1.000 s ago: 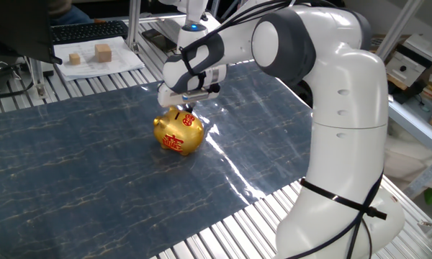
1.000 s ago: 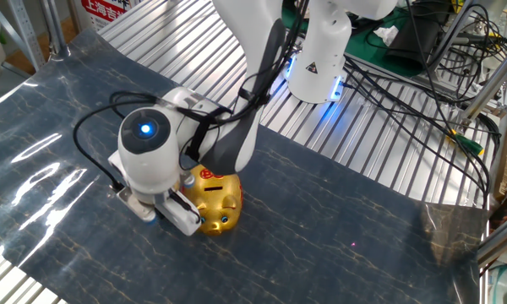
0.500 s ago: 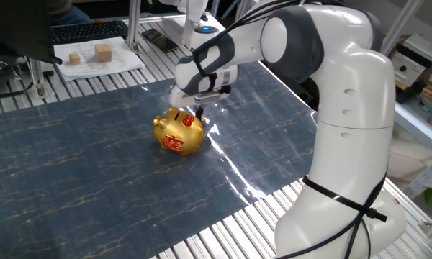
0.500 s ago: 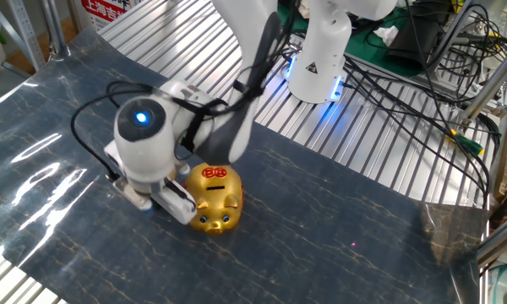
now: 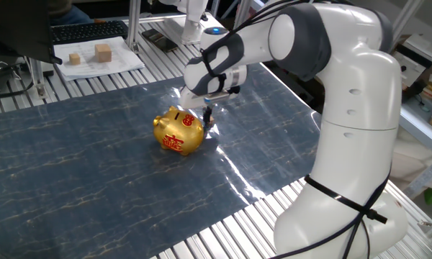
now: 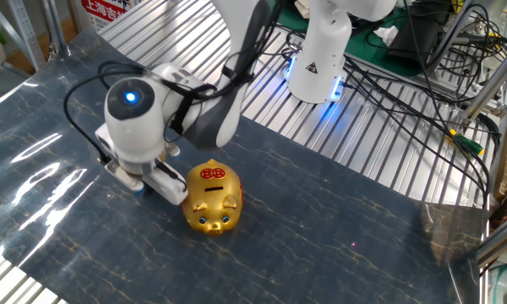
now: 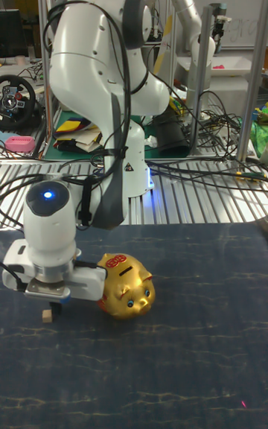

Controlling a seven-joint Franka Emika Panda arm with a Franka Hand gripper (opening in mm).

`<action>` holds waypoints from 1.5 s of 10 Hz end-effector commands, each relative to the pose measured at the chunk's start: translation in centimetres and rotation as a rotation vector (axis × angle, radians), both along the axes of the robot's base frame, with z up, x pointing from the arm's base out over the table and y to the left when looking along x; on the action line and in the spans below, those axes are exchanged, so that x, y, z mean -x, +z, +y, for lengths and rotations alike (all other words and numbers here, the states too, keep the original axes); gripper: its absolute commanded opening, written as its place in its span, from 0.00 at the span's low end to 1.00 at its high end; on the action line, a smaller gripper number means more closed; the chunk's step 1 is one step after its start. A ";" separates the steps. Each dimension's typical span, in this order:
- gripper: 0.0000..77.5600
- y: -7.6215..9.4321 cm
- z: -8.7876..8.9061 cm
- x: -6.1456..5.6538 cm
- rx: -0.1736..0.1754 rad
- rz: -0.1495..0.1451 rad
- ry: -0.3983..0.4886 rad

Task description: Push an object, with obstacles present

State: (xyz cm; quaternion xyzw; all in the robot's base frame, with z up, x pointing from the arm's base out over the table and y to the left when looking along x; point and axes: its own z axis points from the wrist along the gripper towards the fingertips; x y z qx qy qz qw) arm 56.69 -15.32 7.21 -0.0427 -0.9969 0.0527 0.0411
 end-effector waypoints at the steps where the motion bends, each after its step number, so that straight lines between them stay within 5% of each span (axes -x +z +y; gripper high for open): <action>1: 0.00 -0.1 -1.3 0.9 -0.001 -0.005 0.014; 6: 0.00 0.8 -1.6 2.0 -0.008 0.008 0.027; 10: 0.00 1.4 -1.6 2.3 -0.050 0.007 0.032; 15: 0.00 4.6 0.9 3.0 -0.061 0.017 0.032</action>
